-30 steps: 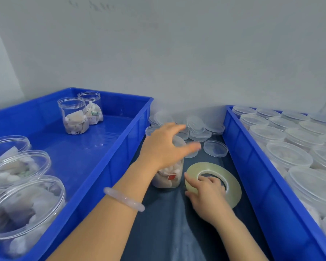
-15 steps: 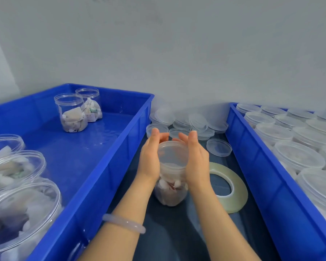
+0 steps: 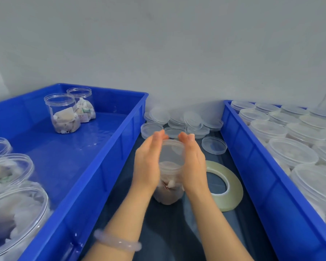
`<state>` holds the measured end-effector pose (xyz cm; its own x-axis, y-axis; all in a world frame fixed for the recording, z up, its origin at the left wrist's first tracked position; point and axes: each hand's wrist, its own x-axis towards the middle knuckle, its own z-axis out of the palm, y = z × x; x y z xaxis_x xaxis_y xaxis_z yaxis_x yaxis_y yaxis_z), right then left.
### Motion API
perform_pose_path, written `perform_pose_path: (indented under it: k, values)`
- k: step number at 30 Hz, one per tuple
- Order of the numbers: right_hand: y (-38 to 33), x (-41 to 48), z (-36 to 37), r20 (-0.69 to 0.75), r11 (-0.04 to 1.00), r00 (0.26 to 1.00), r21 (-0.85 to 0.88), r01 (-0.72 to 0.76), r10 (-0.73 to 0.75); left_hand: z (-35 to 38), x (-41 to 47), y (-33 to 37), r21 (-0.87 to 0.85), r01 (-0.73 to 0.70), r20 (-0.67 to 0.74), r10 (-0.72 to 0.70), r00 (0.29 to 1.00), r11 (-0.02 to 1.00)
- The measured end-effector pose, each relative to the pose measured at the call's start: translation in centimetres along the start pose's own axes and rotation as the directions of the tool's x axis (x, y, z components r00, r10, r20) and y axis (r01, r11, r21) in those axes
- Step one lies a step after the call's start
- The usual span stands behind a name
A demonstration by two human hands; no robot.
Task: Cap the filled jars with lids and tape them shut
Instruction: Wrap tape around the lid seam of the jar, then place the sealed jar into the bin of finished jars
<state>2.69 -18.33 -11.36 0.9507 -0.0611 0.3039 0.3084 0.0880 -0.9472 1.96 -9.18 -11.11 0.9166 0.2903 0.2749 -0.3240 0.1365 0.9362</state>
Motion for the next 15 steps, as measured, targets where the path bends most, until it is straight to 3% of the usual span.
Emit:
perform_pose_path:
  k: [2, 4, 6, 11, 15]
  values:
    - [0.1, -0.4, 0.2, -0.050, 0.999, 0.998, 0.029, 0.037, -0.035, 0.8, -0.2, -0.4, 0.074, -0.100, -0.112, 0.108, 0.988, 0.992]
    - [0.3, -0.6, 0.3, -0.221, 0.994, 0.970, 0.024, 0.108, -0.100, 1.5, -0.1, -0.4, 0.064, -0.095, -0.115, 0.102, 0.988, 0.993]
    - [0.3, -0.5, 0.4, -0.294, 0.995, 0.950, 0.001, 0.105, -0.100, 1.7, 0.1, -0.4, 0.079, -0.047, -0.093, 0.055, 0.994, 0.996]
    - [-0.8, 0.0, -0.8, -0.019, 0.994, 1.000, -0.106, -0.020, 0.018, -0.3, 1.0, 1.1, -0.083, 0.140, 0.119, -0.130, 0.984, 0.987]
    - [-1.0, -0.3, -0.3, -0.061, 0.988, 0.997, -0.148, 0.041, -0.050, 1.1, 0.3, 0.9, 0.120, -0.136, 0.096, 0.124, 0.988, 0.983]
